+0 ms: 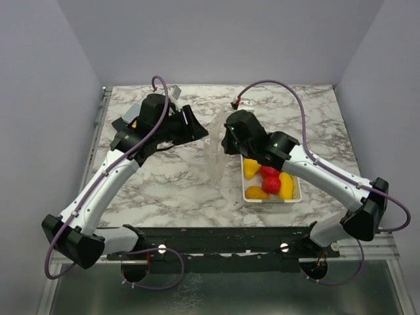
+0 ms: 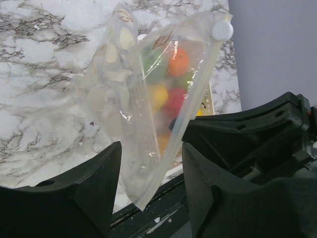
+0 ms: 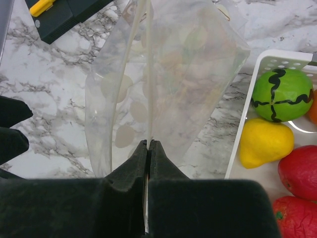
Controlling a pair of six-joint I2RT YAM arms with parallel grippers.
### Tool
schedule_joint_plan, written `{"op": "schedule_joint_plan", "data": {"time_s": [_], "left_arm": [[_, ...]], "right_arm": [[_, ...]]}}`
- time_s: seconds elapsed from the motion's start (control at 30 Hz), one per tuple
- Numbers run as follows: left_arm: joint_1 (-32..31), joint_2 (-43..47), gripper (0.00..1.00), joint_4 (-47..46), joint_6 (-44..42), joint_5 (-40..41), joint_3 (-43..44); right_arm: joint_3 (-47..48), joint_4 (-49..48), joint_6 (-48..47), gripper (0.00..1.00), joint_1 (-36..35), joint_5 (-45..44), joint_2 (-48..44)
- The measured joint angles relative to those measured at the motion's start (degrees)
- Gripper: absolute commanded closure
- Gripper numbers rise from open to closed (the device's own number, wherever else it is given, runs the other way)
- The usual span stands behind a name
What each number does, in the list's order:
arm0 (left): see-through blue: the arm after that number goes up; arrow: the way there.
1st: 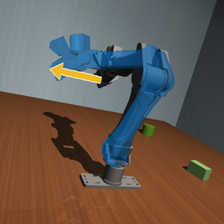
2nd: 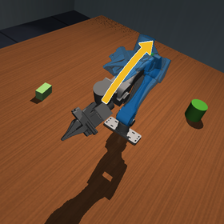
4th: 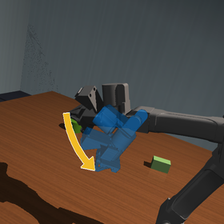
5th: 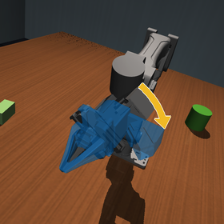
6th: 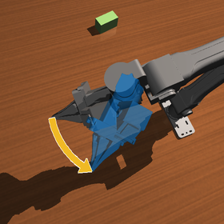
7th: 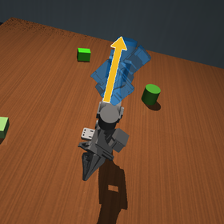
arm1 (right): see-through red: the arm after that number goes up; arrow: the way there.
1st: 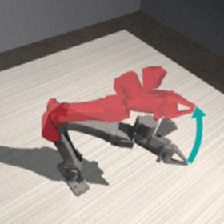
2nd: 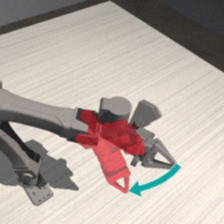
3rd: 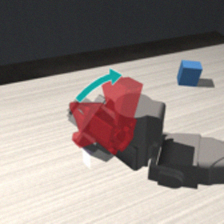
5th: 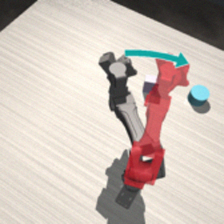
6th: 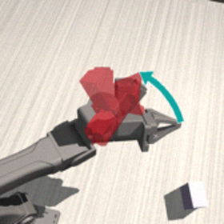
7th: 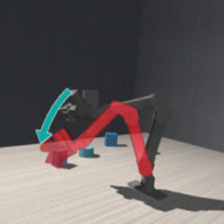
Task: Place the food in the zip-top bag and seal the zipper
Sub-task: Open the zipper of the food storage bag at the center of the board.
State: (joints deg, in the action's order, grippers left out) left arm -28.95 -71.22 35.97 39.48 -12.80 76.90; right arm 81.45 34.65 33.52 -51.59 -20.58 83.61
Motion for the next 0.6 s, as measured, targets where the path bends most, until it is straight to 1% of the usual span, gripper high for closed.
{"op": "schedule_joint_plan", "data": {"time_s": [0.27,0.47,0.6], "left_arm": [[0.0,0.07,0.42,0.33,0.02,-1.38,0.55],[-0.11,-0.13,0.41,0.37,0.0,-1.55,0.55],[-0.87,-0.37,0.37,0.44,0.0,-1.44,0.57]], "right_arm": [[4.52,3.04,-0.68,0.99,-2.01,-4.31,3.43],[6.32,4.39,-1.07,0.99,-2.82,-5.64,5.46],[7.74,5.05,-1.09,0.99,-3.15,-5.84,6.67]]}}
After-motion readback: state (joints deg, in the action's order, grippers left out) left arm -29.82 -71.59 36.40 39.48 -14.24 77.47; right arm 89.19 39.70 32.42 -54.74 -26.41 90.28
